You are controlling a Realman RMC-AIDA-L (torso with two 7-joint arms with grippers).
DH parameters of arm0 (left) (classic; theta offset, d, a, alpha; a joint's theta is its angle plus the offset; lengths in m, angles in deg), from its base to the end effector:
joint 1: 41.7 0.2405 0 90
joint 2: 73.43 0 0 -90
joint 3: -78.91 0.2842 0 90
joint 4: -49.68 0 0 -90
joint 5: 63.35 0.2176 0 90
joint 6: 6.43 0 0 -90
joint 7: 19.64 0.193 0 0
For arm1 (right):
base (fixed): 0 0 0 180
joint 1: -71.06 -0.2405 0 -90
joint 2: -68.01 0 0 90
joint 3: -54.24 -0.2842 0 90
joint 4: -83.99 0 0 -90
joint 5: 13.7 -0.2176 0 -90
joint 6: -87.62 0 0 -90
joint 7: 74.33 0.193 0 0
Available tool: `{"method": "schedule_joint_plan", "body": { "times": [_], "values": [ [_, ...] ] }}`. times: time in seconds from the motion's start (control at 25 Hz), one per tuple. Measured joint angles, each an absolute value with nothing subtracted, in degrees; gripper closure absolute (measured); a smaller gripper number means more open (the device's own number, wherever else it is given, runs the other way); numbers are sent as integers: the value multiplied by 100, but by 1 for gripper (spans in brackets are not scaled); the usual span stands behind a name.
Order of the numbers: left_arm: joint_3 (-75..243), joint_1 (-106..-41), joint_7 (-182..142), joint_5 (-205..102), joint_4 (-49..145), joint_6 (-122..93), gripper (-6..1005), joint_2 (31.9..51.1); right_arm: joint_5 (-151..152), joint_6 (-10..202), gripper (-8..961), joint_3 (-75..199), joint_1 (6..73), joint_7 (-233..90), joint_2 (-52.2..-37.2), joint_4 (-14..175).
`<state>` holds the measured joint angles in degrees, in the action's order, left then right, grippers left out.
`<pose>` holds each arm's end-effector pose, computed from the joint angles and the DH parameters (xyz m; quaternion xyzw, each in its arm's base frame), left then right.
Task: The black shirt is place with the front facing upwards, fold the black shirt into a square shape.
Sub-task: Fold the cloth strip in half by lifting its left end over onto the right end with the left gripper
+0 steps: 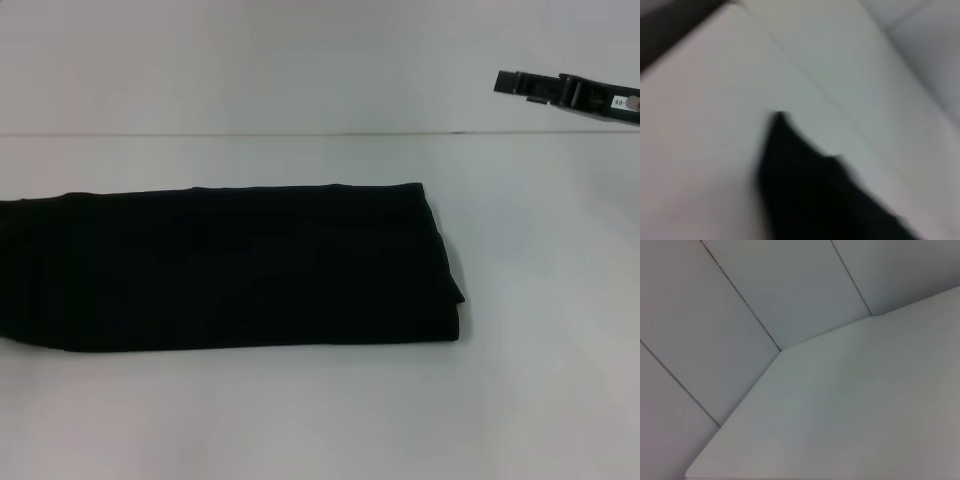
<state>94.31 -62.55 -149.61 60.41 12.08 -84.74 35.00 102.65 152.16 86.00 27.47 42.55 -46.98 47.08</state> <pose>-0.4368 0.3493 0.0937 -0.6009 -0.6782 -0.3035 0.2947 0.2460 0.5037 0.0162 -0.7912 0.4630 0.2939 0.2705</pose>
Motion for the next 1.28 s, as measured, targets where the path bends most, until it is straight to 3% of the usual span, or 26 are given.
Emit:
{"method": "schedule_joint_plan", "body": {
  "times": [0.12,0.28,0.4,0.52,0.68,0.88,1.12,1.28],
  "values": [
    [9433,-6606,-14897,5605,1239,-9245,987,3636,10261,15244,205,8561,2838,4226,-4665,4697],
    [9581,-7623,-14678,5200,1312,-9926,983,4296,10198,15295,206,8517,3018,4223,-4540,4630],
    [9933,-8390,-14374,5185,1694,-9624,968,4795,10071,15411,206,8505,3192,4213,-4334,4612],
    [10181,-9094,-13832,5170,2709,-8772,952,5068,10002,15696,206,8468,3393,4077,-4030,4603],
    [10015,-9518,-12913,4978,4412,-7531,932,5097,9981,15792,206,8430,3503,3976,-3908,4572],
    [8757,-9255,-10751,4681,6125,-6247,907,5129,10029,15780,206,8470,3536,3857,-3866,4558],
    [8276,-8756,-9739,4840,6377,-7365,876,5121,10478,15731,206,8667,3307,4067,-3896,4618],
    [8298,-8561,-9723,5301,5932,-8750,732,5085,11083,15723,206,8859,3020,4661,-3884,4706]
  ]
}}
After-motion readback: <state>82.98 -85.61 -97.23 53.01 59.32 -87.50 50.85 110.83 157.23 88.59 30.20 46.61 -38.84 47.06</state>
